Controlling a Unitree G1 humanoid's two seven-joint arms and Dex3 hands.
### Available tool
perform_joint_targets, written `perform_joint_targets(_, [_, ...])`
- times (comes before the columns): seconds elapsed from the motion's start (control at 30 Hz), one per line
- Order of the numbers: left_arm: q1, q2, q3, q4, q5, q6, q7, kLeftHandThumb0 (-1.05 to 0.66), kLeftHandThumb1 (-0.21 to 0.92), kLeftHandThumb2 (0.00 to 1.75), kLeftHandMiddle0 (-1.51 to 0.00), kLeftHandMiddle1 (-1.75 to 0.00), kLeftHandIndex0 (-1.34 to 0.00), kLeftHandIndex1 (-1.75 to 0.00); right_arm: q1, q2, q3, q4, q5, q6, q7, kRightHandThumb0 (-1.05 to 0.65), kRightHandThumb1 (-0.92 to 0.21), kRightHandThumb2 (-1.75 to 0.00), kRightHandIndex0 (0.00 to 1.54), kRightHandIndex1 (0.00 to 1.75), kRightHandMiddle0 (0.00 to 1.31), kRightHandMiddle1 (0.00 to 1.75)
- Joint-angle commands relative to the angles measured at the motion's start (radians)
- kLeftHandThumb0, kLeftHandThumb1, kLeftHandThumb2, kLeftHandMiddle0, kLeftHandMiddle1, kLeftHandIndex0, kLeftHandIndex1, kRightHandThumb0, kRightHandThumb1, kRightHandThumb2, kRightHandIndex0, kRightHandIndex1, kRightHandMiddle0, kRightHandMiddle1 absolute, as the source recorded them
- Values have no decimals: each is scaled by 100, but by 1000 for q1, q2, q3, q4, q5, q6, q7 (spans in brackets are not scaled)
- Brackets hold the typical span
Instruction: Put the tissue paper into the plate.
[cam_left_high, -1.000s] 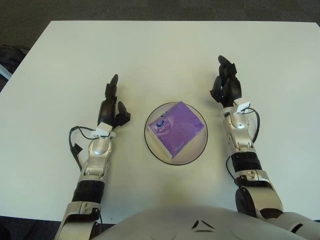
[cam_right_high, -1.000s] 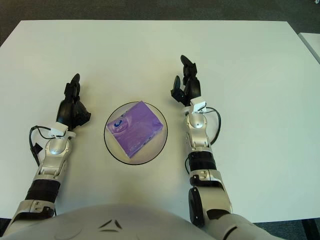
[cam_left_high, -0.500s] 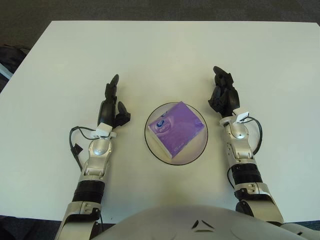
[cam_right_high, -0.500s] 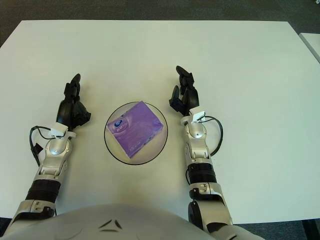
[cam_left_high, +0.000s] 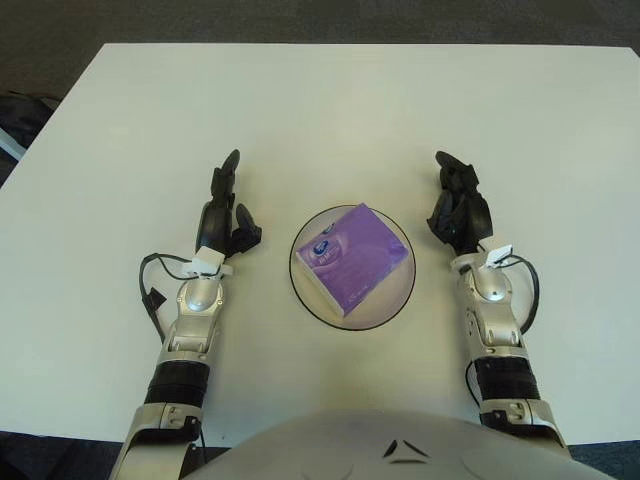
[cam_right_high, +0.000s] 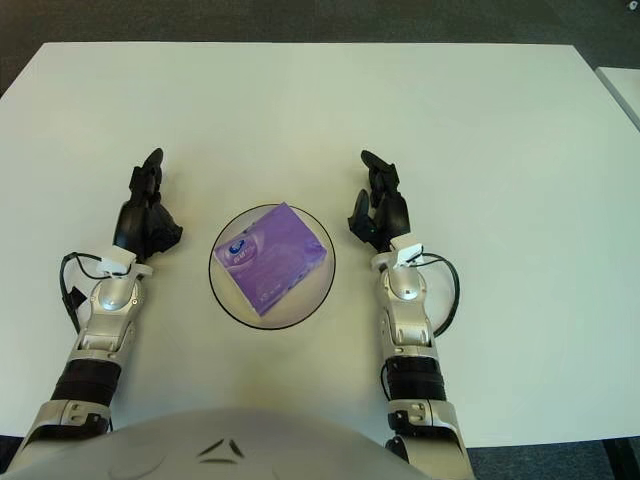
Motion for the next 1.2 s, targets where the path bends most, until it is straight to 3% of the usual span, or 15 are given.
perform_joint_targets(0.0, [107,-36,-26,88,7,6,-4,-85,92,121,-10,-1,0,-49,80,5,16,-23,-6,52,-2,-60,-92,-95,25,8,0,68])
perform_joint_targets(0.43, [118,-30,-18,90,22,26,12,-87,92,122,-11,-2,0,-50,139,2,39,-82,-28,108,-17,-57,-92,-88,24,7,0,69])
perform_joint_targets(1.17, [125,-35,-21,64,28,34,19,-88,92,121,-9,-1,0,-48,152,5,55,-107,-26,151,-32,-56,-92,-86,25,7,0,69])
